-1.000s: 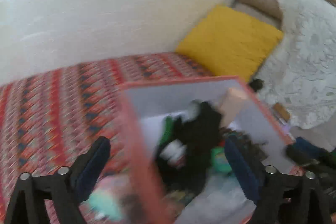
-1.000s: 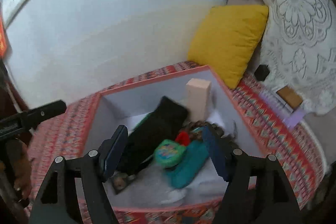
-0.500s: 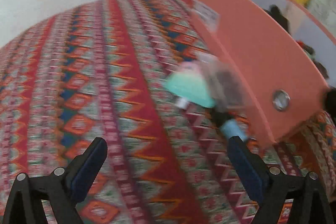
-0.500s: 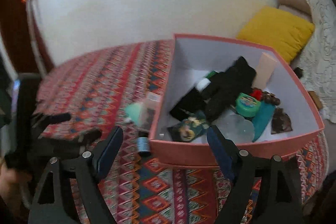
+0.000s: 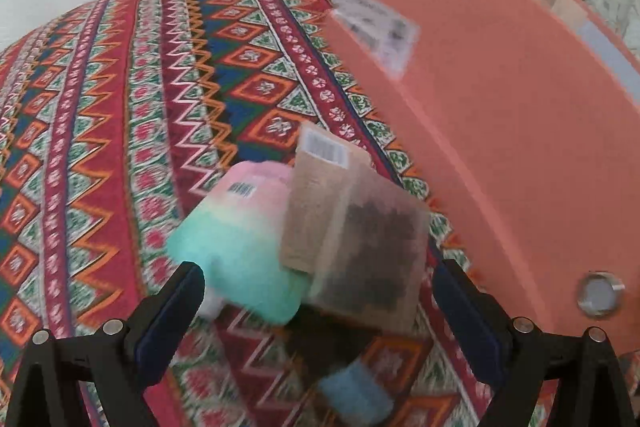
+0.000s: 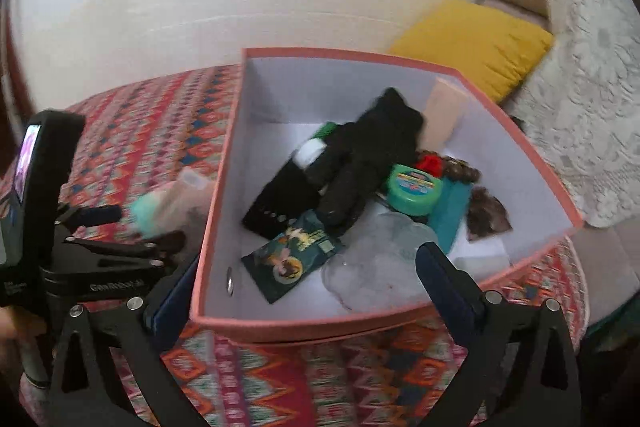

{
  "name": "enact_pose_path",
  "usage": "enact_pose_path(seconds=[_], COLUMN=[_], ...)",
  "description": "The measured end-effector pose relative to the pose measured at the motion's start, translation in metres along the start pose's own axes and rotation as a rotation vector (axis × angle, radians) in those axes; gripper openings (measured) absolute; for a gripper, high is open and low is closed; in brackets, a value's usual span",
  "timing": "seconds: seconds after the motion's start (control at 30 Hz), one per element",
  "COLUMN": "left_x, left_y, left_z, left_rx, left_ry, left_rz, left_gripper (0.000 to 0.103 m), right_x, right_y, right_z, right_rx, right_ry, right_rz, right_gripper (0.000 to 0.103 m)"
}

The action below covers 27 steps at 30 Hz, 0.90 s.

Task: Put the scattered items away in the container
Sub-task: 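Grasp the clear box of black beads with the left gripper while the right grasps the small blue bottle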

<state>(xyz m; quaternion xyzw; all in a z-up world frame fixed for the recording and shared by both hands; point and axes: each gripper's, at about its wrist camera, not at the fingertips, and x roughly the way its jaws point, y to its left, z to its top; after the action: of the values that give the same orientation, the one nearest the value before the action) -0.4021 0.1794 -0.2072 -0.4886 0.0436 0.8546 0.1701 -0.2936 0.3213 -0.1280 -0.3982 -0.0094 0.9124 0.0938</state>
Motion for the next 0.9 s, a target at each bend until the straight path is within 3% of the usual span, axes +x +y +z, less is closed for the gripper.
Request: enact_pose_path(seconds=[0.1,0.17,0.2,0.23,0.27,0.3,0.4,0.47,0.67,0.8,0.87,0.9], left_x=[0.012,0.015,0.016,0.016,0.014,0.01,-0.009,-0.021,-0.052,-0.058,-0.051,-0.047], left_y=[0.01,0.026,0.037,0.048,0.06,0.073,0.111,0.133,0.173,0.18,0.173,0.169], left_z=[0.003,0.002,0.0,-0.002,-0.005,-0.009,-0.021,-0.03,-0.062,-0.057,-0.046,-0.04], left_rx=[-0.048,-0.107,-0.133,-0.149,-0.156,-0.176,-0.245,-0.27,-0.305,-0.32,-0.288,-0.269], left_ry=[0.003,0.008,0.016,0.023,0.03,0.036,0.047,0.043,0.003,-0.048,-0.047,-0.046], left_rz=[0.007,0.01,0.018,0.033,0.058,0.055,-0.001,-0.011,-0.068,-0.07,-0.07,-0.069], left_gripper=[0.096,0.089,0.082,0.055,0.033,0.032,0.033,0.053,0.074,0.082,0.082,0.082], right_x=[-0.007,-0.029,-0.041,-0.054,-0.069,-0.076,-0.07,-0.049,0.036,0.079,0.096,0.099], right_y=[-0.012,-0.009,-0.006,0.004,0.016,0.026,0.054,0.069,0.123,0.138,0.14,0.14], right_z=[-0.002,-0.005,-0.006,-0.008,-0.01,-0.011,-0.008,-0.002,-0.015,-0.03,-0.033,-0.035], right_rx=[0.023,0.046,0.057,0.043,0.021,0.004,-0.005,0.011,-0.111,-0.119,-0.113,-0.12], right_ry=[-0.017,-0.076,-0.107,-0.147,-0.188,-0.205,-0.14,-0.052,0.187,0.281,0.318,0.313], right_rz=[-0.087,-0.046,-0.022,0.018,0.062,0.107,0.325,0.423,0.39,0.351,0.335,0.324], right_gripper=[0.099,0.095,0.095,0.095,0.095,0.095,0.096,0.096,0.093,0.085,0.068,0.064])
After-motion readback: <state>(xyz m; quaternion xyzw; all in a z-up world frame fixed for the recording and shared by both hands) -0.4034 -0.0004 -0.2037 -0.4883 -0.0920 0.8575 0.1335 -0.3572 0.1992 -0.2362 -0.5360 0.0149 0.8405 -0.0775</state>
